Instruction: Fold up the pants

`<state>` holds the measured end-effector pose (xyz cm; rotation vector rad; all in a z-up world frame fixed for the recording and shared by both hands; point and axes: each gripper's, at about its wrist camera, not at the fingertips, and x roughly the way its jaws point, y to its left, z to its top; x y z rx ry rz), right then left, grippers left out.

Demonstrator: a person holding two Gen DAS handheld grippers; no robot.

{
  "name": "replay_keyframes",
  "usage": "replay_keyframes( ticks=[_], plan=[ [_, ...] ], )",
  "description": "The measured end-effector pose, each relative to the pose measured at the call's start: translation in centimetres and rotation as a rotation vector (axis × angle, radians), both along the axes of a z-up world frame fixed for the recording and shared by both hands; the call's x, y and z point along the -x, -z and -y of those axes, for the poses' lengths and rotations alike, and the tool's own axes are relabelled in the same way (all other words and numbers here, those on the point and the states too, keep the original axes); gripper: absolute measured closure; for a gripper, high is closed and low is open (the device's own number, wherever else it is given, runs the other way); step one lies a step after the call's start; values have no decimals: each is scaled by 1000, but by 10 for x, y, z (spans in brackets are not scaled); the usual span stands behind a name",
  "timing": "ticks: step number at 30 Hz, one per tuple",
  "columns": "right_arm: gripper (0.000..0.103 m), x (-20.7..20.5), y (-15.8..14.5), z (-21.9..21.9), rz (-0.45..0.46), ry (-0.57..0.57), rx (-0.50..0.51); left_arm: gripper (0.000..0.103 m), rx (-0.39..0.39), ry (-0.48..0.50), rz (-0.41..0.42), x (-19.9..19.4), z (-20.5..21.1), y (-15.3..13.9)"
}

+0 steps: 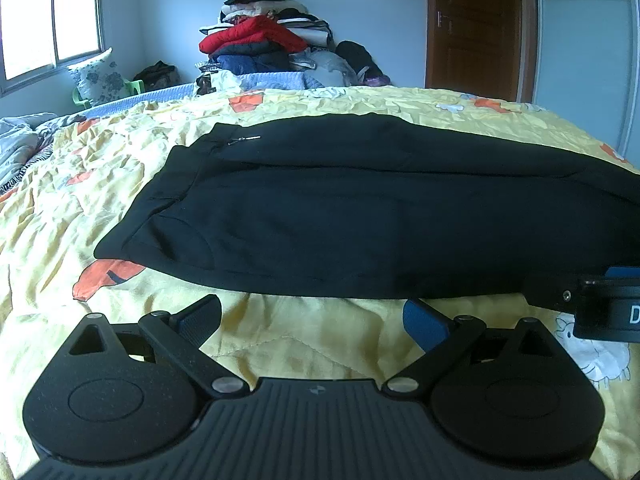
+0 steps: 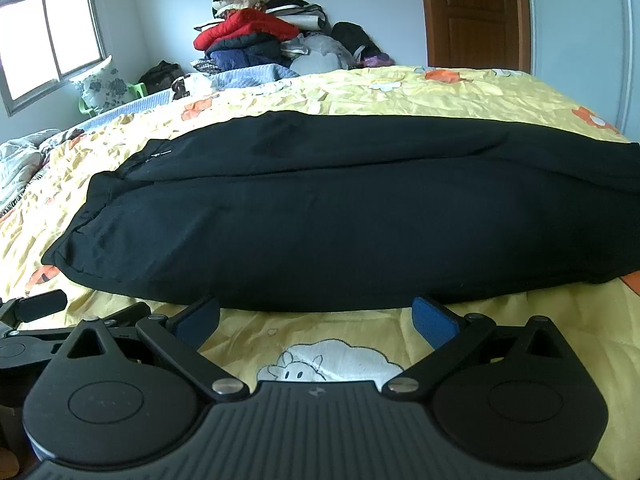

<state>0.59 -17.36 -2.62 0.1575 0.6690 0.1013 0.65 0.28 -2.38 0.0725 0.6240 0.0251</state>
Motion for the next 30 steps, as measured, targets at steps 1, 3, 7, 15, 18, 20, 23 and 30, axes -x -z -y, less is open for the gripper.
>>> replay_keyframes(
  ticks=[1,3,7,15,18,20,23,30],
  plan=[
    [0,0,0,1,1,0,-1,4,-1,-1,0,0,0,0],
    [0,-1,0,0,2,-1,0,4,-3,-4,-1,0,0,0],
    [0,1,0,0,15,-8,3,4,-9,-16,-2,0,-1,0],
    [0,3,-4,0,37,-12,18,4,-39,-36,-2,0,1,-1],
    [0,3,-5,-1,25,-16,20,4,-39,-35,-2,-1,0,-1],
    [0,3,-5,-1,16,-22,9,4,-40,-35,-2,-1,0,0],
    [0,2,-7,-2,2,-30,23,4,-39,-36,-4,-1,0,-1],
    [0,-6,-18,-5,17,-94,61,4,-34,-37,-13,-6,-3,2]
  ],
)
